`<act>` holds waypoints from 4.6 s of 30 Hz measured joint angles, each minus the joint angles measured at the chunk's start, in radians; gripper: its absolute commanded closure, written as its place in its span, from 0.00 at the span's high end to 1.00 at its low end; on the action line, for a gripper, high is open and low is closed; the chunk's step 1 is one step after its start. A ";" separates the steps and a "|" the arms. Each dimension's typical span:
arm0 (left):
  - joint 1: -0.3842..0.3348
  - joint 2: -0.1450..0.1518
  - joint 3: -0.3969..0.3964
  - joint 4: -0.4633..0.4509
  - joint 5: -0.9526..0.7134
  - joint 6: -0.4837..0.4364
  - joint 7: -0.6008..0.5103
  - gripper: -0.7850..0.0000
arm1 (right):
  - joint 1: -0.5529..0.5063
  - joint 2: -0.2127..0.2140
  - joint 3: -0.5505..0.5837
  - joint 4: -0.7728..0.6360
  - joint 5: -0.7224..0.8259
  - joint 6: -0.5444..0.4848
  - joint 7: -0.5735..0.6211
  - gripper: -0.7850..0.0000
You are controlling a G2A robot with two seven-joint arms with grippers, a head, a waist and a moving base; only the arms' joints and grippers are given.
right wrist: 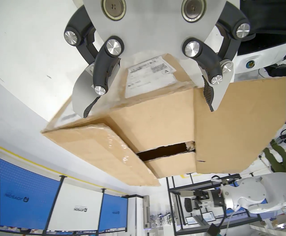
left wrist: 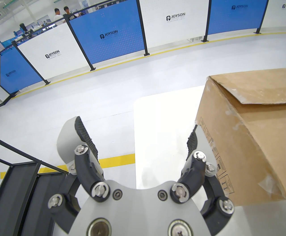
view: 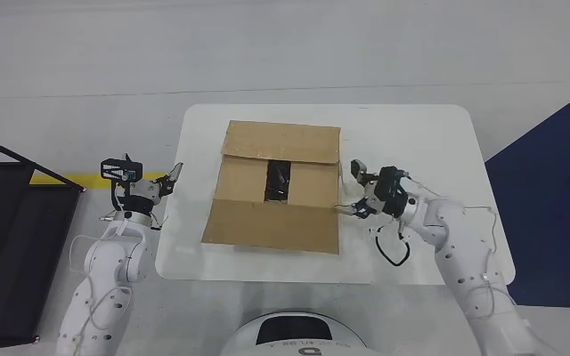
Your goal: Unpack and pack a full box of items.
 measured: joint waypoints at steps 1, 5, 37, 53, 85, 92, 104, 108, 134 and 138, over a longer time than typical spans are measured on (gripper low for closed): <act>0.000 0.000 0.000 0.000 0.000 0.000 0.000 1.00 | -0.003 -0.002 0.002 -0.003 -0.007 0.046 0.000 1.00; 0.000 0.000 0.000 0.000 0.000 0.000 0.000 1.00 | 0.005 -0.015 -0.036 -0.027 -0.036 0.245 0.047 1.00; 0.000 0.000 0.000 0.000 0.000 0.000 0.000 1.00 | 0.180 -0.072 -0.175 -0.004 -0.036 0.648 0.226 1.00; 0.000 0.000 0.000 0.000 0.000 0.000 0.000 1.00 | 0.487 -0.137 -0.281 0.229 -0.043 0.829 0.314 0.69; 0.000 0.000 0.000 0.000 0.000 0.000 0.000 1.00 | 0.681 -0.204 -0.334 0.422 0.109 0.873 0.429 1.00; 0.000 0.000 0.000 0.000 0.000 0.000 0.000 1.00 | 0.681 -0.204 -0.334 0.422 0.109 0.873 0.429 1.00; 0.000 0.000 0.000 0.000 0.000 0.000 0.000 1.00 | 0.566 -0.182 -0.235 0.276 0.407 0.509 0.474 1.00; 0.000 0.000 0.000 0.000 0.000 0.000 0.000 1.00 | 0.505 -0.150 -0.169 0.195 0.508 0.236 0.586 1.00; 0.000 0.000 0.000 0.000 0.000 0.000 0.000 1.00 | 0.444 -0.113 -0.250 0.036 -0.048 0.457 0.788 1.00; 0.000 0.000 0.000 0.000 0.000 0.000 0.000 1.00 | 0.472 -0.124 -0.261 0.059 -0.095 0.606 0.740 0.94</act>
